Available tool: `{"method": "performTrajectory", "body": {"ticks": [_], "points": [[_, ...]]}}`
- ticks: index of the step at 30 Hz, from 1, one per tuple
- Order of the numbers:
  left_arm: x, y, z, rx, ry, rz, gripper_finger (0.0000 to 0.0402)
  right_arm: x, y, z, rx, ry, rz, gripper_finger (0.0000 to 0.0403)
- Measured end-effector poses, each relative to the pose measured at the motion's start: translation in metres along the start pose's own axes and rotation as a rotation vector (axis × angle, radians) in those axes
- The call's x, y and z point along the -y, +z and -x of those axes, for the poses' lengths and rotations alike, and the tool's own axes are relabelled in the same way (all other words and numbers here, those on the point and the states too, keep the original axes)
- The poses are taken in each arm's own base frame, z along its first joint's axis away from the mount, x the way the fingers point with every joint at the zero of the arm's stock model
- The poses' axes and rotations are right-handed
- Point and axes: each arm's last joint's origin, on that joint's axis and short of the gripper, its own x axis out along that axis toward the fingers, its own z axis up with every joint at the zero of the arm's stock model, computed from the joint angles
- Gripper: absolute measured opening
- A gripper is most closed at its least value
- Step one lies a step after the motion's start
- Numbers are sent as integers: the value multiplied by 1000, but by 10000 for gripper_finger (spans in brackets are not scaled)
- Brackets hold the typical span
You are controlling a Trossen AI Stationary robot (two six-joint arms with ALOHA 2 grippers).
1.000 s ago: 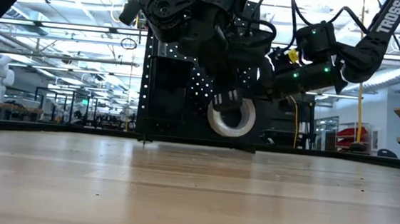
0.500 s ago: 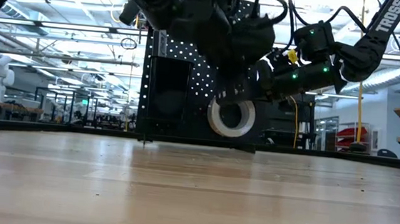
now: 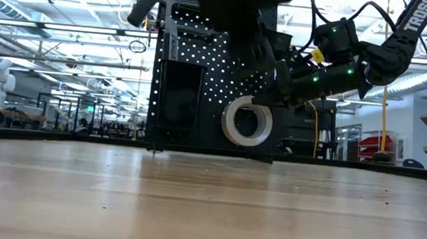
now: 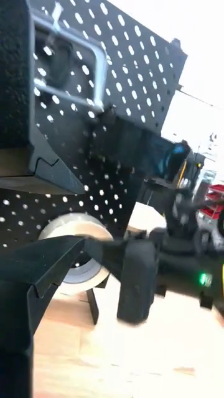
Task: Hang tools onto peg board
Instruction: Adjust the peg board
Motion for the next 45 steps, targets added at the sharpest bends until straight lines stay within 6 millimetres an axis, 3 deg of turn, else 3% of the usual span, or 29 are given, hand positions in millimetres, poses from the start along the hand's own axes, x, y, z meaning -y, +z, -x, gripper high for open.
{"method": "performTrajectory", "body": {"ticks": [4,8,15,19,23,30,37,45], "points": [[-12,-2,22,-20,26,26,121,-8,-1,5,-45,21,9,0],[-30,-14,46,-19,32,90,121,-16,3,22,-31,55,13,0],[-52,-65,64,-69,89,271,121,-4,4,64,12,-140,-17,0],[-56,-94,71,-55,90,398,121,8,8,71,43,-200,-65,0],[-56,-116,76,-39,87,553,121,21,11,68,35,-269,-105,0],[-41,-141,84,-14,67,615,121,50,21,52,13,-286,-125,0],[-39,-143,86,-9,62,615,121,79,28,29,-22,-312,-140,0],[-39,-144,86,-9,61,599,121,98,34,0,-55,-283,-113,0]]}}
